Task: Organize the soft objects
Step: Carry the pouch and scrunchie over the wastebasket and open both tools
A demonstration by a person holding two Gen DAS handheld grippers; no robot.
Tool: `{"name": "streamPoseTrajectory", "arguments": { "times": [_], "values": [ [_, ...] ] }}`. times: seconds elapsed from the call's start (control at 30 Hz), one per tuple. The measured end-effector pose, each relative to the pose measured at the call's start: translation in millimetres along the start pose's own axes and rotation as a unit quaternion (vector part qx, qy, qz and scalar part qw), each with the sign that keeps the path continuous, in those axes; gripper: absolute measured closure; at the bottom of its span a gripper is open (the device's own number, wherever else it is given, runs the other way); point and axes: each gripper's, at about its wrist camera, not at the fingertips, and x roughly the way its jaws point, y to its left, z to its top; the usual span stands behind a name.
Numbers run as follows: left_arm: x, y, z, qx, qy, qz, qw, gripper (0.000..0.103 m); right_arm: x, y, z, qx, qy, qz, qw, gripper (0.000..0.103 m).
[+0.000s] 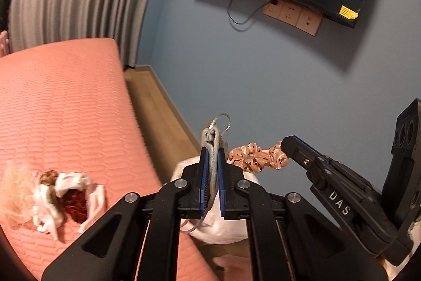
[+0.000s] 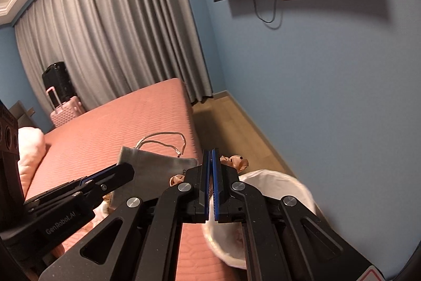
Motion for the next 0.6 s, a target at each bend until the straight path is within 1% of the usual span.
{"name": "streamPoseTrajectory", "arguments": {
  "times": [0.13, 0.17, 0.23, 0.3, 0.33, 0.37, 0.43, 0.6],
  "values": [
    [10.9, -8.5, 4.6, -0.002, 0.002, -0.017, 0.9998, 0.096, 6.6, -18.6, 2.6, 0.016, 0.006, -0.003, 1.000, 0.101],
    [13.3, -10.0, 5.7, -0.002, 0.004, -0.020, 0.9998, 0.094, 9.0, -23.5, 3.2, 0.019, 0.009, -0.002, 1.000, 0.101],
    [19.5, -12.4, 7.3, -0.003, 0.010, -0.016, 0.9998, 0.083, 12.6, -29.8, 4.0, 0.024, 0.011, -0.006, 1.000, 0.097],
    [22.3, -14.4, 8.4, -0.005, 0.007, -0.006, 0.9999, 0.054, 12.3, -32.9, 3.4, 0.028, 0.007, -0.012, 1.000, 0.094],
    [21.7, -15.4, 8.6, -0.006, 0.001, 0.000, 1.0000, 0.051, 13.5, -35.3, 3.9, 0.031, 0.007, -0.014, 0.999, 0.088],
    [21.7, -15.8, 8.9, -0.005, -0.001, 0.004, 1.0000, 0.047, 13.8, -35.8, 3.2, 0.033, 0.007, -0.014, 0.999, 0.080],
    [21.8, -16.6, 8.4, -0.001, -0.002, 0.011, 0.9999, 0.046, 12.5, -38.3, 2.7, 0.036, 0.002, -0.019, 0.999, 0.071],
    [21.7, -11.2, 4.0, -0.005, 0.001, 0.027, 0.9996, 0.046, 11.8, -38.1, 1.2, 0.036, 0.004, -0.016, 0.999, 0.069]
  ]
}}
